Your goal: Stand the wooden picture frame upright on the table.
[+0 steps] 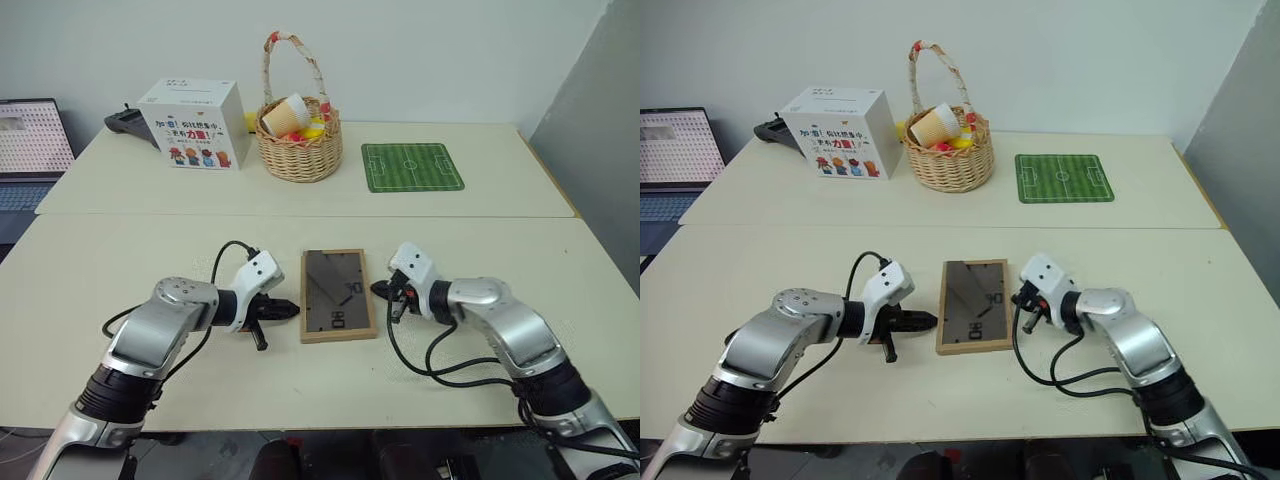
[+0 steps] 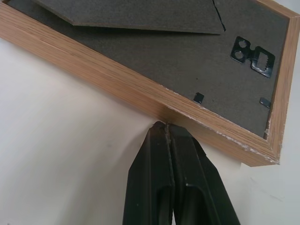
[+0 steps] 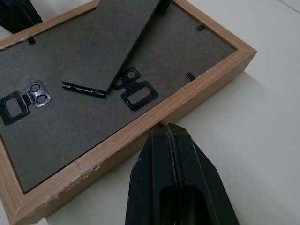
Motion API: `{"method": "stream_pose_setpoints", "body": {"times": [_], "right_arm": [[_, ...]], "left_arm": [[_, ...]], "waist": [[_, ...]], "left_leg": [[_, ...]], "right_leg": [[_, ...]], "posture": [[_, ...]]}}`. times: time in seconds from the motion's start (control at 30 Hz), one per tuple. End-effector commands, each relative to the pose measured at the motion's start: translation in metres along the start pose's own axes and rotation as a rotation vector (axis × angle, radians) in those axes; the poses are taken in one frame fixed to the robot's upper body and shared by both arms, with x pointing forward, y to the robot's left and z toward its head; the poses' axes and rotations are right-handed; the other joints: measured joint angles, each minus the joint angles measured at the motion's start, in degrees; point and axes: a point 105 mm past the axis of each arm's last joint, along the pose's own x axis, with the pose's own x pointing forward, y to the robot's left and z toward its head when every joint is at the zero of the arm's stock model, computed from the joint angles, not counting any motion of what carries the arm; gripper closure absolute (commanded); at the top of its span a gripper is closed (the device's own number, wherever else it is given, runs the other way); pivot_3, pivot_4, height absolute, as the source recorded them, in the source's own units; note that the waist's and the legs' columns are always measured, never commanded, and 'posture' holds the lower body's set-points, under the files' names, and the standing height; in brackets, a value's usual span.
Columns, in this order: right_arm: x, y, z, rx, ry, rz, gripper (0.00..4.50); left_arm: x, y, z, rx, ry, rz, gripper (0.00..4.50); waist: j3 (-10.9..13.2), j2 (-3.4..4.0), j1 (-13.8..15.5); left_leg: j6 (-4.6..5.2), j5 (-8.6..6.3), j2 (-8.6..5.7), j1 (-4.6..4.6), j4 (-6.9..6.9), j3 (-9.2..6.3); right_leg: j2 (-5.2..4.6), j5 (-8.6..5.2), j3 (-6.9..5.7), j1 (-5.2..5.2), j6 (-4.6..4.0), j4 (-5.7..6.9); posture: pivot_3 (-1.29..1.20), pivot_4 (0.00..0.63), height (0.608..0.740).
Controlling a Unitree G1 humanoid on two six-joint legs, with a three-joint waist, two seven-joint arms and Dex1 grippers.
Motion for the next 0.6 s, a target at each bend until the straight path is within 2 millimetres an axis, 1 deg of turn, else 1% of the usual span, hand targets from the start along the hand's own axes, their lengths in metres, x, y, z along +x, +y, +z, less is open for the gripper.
{"method": "stream_pose_setpoints", "body": {"times": [0.03,0.17,0.3,0.43,0.47,0.53,0.57,0.6], "right_arm": [[0.010,0.020,0.014,-0.011,-0.052,0.068,4.49],[0.012,0.025,0.014,-0.013,-0.052,0.100,4.49],[0.012,0.027,0.014,-0.004,-0.054,0.119,4.49],[0.008,0.014,0.008,-0.026,-0.039,0.075,4.49],[0.006,0.010,0.007,-0.044,-0.035,0.062,4.49],[0.005,0.003,0.004,-0.077,-0.031,0.046,4.50],[0.005,0.000,0.003,-0.083,-0.031,0.043,4.50],[0.006,-0.002,0.002,-0.084,-0.032,0.041,4.50]], "left_arm": [[-0.008,-0.003,0.007,0.007,-0.038,0.033,4.50],[-0.022,-0.003,-0.002,-0.013,-0.010,0.074,4.50],[-0.035,0.005,-0.016,-0.027,0.031,0.129,4.50],[-0.046,0.008,-0.026,-0.060,0.029,0.135,4.50],[-0.048,0.007,-0.026,-0.103,0.001,0.117,4.50],[-0.056,0.001,-0.018,-0.290,-0.119,0.021,4.11],[-0.060,-0.003,-0.013,-0.390,-0.171,-0.041,4.00],[-0.064,-0.006,-0.011,-0.466,-0.197,-0.092,3.74]], "waist": [[0.0,0.00,-0.3],[0.0,0.00,-0.6],[0.0,0.01,-0.6],[0.0,0.01,-0.5],[0.0,0.01,-0.5],[0.0,0.01,-0.5],[0.0,0.00,-0.5],[0.0,-0.01,-0.5]], "left_leg": [[0.00,0.00,0.02,0.00,-0.01,-0.01],[0.00,0.00,0.05,0.01,-0.06,-0.07],[0.00,0.00,0.05,0.01,-0.08,-0.11],[0.00,0.00,0.03,0.01,-0.08,-0.12],[0.00,0.00,0.03,0.01,-0.08,-0.11],[0.00,0.00,0.03,0.00,-0.07,-0.07],[0.00,0.00,0.03,0.00,-0.06,-0.04],[0.00,0.00,0.03,-0.01,-0.06,0.00]], "right_leg": [[0.01,0.00,0.01,-0.01,-0.01,0.01],[0.04,-0.03,0.00,-0.04,-0.05,0.03],[0.04,-0.04,0.00,-0.07,-0.06,0.04],[0.03,-0.04,0.01,-0.07,-0.06,0.03],[0.02,-0.04,-0.01,-0.07,-0.07,0.03],[0.02,-0.04,-0.02,-0.07,-0.07,0.02],[0.02,-0.04,-0.04,-0.07,-0.07,0.02],[0.02,-0.05,-0.07,-0.07,-0.07,0.02]], "posture": [[0.00,0.150,0.740],[0.00,0.150,0.740],[0.00,0.150,0.740],[0.00,0.150,0.740],[0.00,0.150,0.740],[0.00,0.150,0.740],[0.00,0.150,0.740],[0.00,0.150,0.740]]}}
